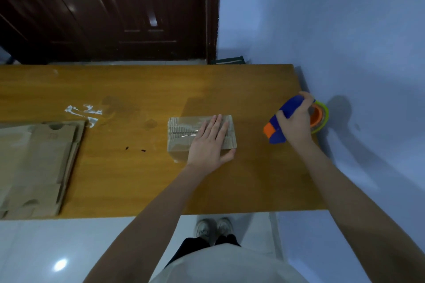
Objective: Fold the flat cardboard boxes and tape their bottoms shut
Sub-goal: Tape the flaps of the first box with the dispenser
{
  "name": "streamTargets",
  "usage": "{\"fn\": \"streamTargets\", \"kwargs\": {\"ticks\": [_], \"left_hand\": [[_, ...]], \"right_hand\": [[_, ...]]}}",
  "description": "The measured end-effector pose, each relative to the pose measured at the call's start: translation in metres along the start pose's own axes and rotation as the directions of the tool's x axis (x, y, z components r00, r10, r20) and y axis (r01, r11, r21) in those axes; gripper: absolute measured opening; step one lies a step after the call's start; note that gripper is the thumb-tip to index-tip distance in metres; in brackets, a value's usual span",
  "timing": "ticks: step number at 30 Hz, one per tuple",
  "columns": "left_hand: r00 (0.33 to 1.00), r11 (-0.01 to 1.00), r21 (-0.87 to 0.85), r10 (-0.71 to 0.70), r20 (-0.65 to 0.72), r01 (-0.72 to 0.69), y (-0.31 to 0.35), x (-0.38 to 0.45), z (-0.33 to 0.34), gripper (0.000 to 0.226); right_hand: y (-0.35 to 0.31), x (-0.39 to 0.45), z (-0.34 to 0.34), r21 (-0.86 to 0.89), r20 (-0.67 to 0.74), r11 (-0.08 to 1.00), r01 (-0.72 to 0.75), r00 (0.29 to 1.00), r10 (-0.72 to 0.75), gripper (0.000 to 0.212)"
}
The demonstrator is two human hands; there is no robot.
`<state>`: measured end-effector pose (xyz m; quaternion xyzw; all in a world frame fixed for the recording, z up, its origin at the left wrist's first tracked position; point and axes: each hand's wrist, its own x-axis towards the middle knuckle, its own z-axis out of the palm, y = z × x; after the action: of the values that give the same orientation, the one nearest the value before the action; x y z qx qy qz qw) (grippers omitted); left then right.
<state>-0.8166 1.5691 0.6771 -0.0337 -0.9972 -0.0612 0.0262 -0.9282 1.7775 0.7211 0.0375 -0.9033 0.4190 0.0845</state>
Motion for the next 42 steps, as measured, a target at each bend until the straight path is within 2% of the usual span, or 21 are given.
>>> {"fn": "streamTargets", "kwargs": {"ticks": [4, 8, 11, 16, 22, 27, 32, 34, 37, 39, 42], "left_hand": [[1.0, 0.999, -0.033, -0.005, -0.021, 0.004, 0.001, 0.0, -0.004, 0.085], [0.994, 0.972, -0.21, -0.109, -0.008, 0.105, -0.001, 0.008, -0.018, 0.081], [0.99, 0.972, -0.188, -0.14, 0.005, 0.139, 0.0, 0.023, -0.033, 0.078], [1.0, 0.98, -0.198, -0.022, -0.011, 0.019, 0.017, 0.038, -0.044, 0.081], [0.995, 0.97, -0.243, 0.05, 0.083, -0.028, 0.026, 0.036, -0.045, 0.09], [0.964, 0.91, -0.359, 0.254, 0.084, -0.208, 0.038, 0.028, -0.05, 0.1], [0.962, 0.882, -0.412, 0.27, 0.04, -0.23, 0.052, 0.03, -0.051, 0.077], [0.961, 0.855, -0.477, 0.266, 0.071, -0.202, 0.054, 0.03, -0.053, 0.067], [0.951, 0.804, -0.574, 0.278, 0.136, -0.153, 0.055, 0.031, -0.055, 0.063], [0.941, 0.777, -0.617, 0.289, 0.174, -0.125, 0.054, 0.034, -0.057, 0.061], [0.927, 0.717, -0.692, 0.311, 0.208, -0.085, 0.052, 0.039, -0.063, 0.054]], "right_hand": [[0.006, -0.005, -0.007, 0.009, 0.015, 1.0, 0.004, 1.0, -0.004, 0.053], [-0.003, -0.007, -0.012, 0.023, 0.128, 0.999, 0.043, 0.991, -0.046, 0.052], [-0.012, -0.01, -0.014, 0.033, 0.148, 0.999, 0.035, 0.988, -0.039, 0.05], [-0.02, -0.014, -0.009, 0.064, 0.143, 0.998, -0.016, 0.99, 0.007, 0.048], [-0.029, -0.019, -0.004, 0.101, 0.171, 0.993, -0.054, 0.985, 0.036, 0.049], [-0.036, -0.021, 0.002, 0.109, 0.146, 0.989, -0.102, 0.986, 0.085, 0.049], [-0.043, -0.019, 0.003, 0.133, 0.15, 0.971, -0.197, 0.973, 0.176, 0.052], [-0.043, -0.018, 0.001, 0.141, 0.149, 0.963, -0.229, 0.967, 0.208, 0.055], [-0.04, -0.02, -0.003, 0.146, 0.153, 0.956, -0.256, 0.96, 0.233, 0.062], [-0.04, -0.021, -0.007, 0.162, 0.195, 0.948, -0.275, 0.951, 0.242, 0.066], [-0.042, -0.023, -0.02, 0.174, 0.33, 0.929, -0.327, 0.908, 0.258, 0.069]]}}
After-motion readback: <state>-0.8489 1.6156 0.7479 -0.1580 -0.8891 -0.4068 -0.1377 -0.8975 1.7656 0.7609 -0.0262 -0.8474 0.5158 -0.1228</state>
